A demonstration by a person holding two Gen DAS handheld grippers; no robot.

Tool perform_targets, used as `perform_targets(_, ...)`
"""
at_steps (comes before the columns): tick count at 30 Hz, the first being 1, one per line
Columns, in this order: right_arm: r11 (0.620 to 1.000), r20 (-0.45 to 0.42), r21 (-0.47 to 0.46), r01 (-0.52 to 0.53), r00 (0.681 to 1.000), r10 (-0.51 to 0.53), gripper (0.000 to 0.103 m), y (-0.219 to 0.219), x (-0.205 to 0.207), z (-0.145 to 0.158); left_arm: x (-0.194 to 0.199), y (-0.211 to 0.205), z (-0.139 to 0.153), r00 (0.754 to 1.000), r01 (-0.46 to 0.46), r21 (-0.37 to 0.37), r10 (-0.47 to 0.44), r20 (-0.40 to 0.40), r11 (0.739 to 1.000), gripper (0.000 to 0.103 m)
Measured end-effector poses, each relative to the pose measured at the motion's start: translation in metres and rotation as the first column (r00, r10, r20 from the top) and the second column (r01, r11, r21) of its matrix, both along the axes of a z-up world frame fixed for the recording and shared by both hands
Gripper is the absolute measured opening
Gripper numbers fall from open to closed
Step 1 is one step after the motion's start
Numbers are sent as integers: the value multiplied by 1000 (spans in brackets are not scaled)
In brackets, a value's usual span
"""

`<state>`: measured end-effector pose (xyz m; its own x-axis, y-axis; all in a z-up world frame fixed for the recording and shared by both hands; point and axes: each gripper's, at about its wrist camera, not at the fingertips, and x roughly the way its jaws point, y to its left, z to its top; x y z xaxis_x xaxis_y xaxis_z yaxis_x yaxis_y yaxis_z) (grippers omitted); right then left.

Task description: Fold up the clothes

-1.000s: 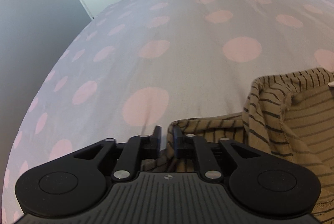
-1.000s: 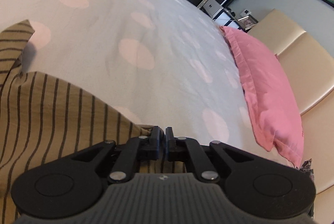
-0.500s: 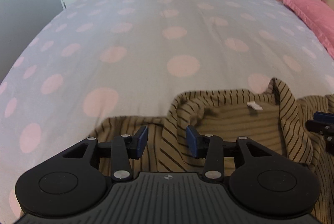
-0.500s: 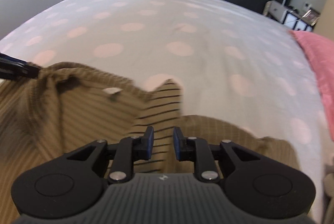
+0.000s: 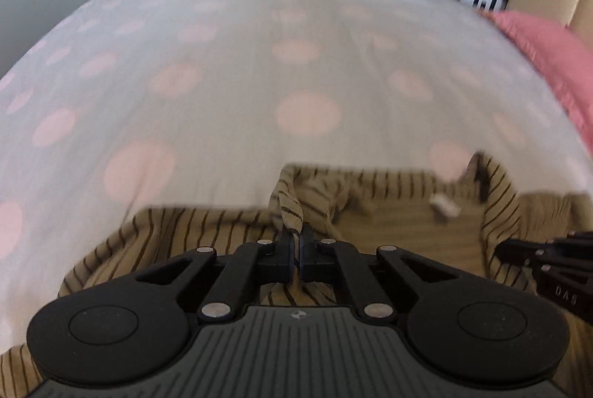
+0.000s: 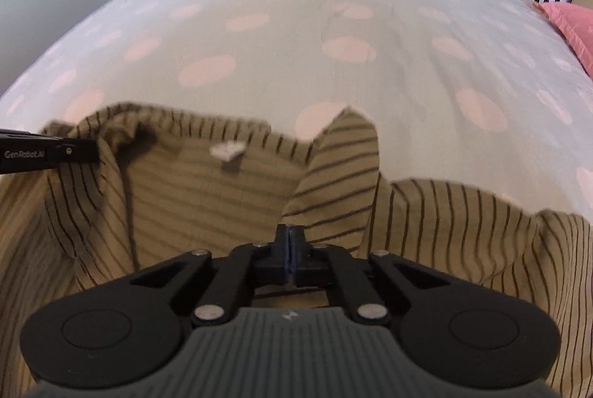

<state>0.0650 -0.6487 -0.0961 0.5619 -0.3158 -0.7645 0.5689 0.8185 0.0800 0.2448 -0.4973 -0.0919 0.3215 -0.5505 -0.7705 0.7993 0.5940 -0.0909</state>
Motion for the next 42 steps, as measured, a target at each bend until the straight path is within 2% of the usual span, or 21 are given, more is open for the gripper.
perform_targets(4, 999, 92, 20, 26, 995, -28, 1, -9, 4, 12, 0, -15, 13, 1000, -3, -66, 3, -2, 998, 0)
perform_targets(7, 998, 99, 50, 32, 994, -36, 2, -13, 11, 10, -6, -28, 13, 1000, 10, -60, -9, 6, 998, 1)
perform_targets(9, 998, 92, 48, 45, 995, -49, 7, -14, 12, 11, -7, -33, 11, 1000, 3, -42, -3, 1, 999, 4)
perform_targets(10, 998, 91, 46, 49, 994, -53, 11, -15, 10, 14, -7, -33, 10, 1000, 11, -26, -11, -7, 1000, 10)
perform_targets(12, 998, 105, 46, 45, 993, -49, 15, -17, 2, 22, -6, -27, 13, 1000, 22, -15, -22, -2, 1000, 42)
perform_targets(14, 998, 104, 33, 49, 993, -52, 19, -19, -9, 30, -5, -16, 21, 1000, 22, -19, -21, 18, 1000, 48)
perform_targets(17, 997, 80, 15, 72, 994, -73, 19, -23, -35, 41, -3, 6, 36, 999, 23, 2, -23, 22, 1000, 48)
perform_targets(20, 995, 54, 7, 99, 994, -100, 23, -24, -72, 52, -5, 38, 58, 997, 43, 23, -44, 64, 999, 49)
perform_targets(22, 993, 33, 5, 121, 992, -121, 30, -23, -104, 58, -7, 67, 71, 993, 40, 50, -45, 106, 998, 49)
perform_targets(27, 977, -19, 19, 213, 977, -213, 30, -11, -198, 68, -7, 152, 88, 992, -34, 109, 20, 128, 993, 50)
perform_targets(32, 948, -90, 33, 318, 945, -314, 30, 14, -286, 72, -9, 237, 86, 989, -114, 193, 94, 110, 975, 50)
perform_targets(35, 931, -127, 45, 361, 927, -354, 32, 28, -326, 69, -12, 279, 79, 987, -153, 208, 137, 89, 966, 50)
perform_targets(38, 909, -153, 58, 414, 903, -401, 33, 36, -356, 68, -12, 308, 74, 980, -200, 177, 193, 54, 964, 50)
perform_targets(42, 877, -149, 46, 478, 872, -467, 33, 37, -378, 69, -7, 326, 64, 966, -255, 125, 257, -5, 959, 50)
